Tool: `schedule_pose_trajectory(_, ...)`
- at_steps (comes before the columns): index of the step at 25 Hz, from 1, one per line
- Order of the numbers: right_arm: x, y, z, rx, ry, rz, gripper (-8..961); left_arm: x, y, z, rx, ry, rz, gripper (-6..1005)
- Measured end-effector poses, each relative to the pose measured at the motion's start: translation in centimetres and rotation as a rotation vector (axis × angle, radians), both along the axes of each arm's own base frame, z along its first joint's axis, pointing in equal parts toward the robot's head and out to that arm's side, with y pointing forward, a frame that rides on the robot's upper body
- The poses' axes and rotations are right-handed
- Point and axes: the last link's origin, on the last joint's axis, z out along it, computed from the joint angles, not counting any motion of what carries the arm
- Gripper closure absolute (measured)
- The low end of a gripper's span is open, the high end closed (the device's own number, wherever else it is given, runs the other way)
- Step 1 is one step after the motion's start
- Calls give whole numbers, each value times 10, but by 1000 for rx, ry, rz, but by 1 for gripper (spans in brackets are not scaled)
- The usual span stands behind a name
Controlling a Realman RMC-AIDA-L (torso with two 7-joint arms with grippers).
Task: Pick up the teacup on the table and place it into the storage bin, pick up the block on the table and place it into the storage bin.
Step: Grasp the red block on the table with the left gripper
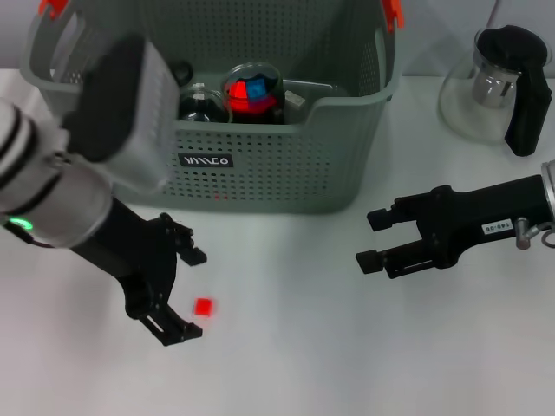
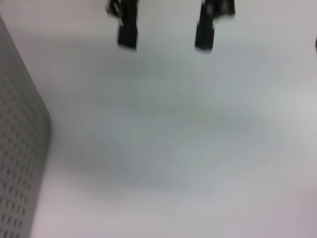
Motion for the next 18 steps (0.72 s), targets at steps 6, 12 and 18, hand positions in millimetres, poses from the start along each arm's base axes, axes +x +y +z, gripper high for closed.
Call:
schedule_pose_trajectory(6, 0, 0, -1, 0, 5, -6, 119, -8, 14, -28, -43, 100, -12, 64)
schedule_pose_trajectory(12, 1, -1, -3, -8, 9, -16, 120, -11, 25, -49, -33, 180, -9, 66)
schedule_pose_trajectory(18, 2, -2, -3, -5, 10, -23, 120, -12, 24, -63, -22, 224, -30, 67)
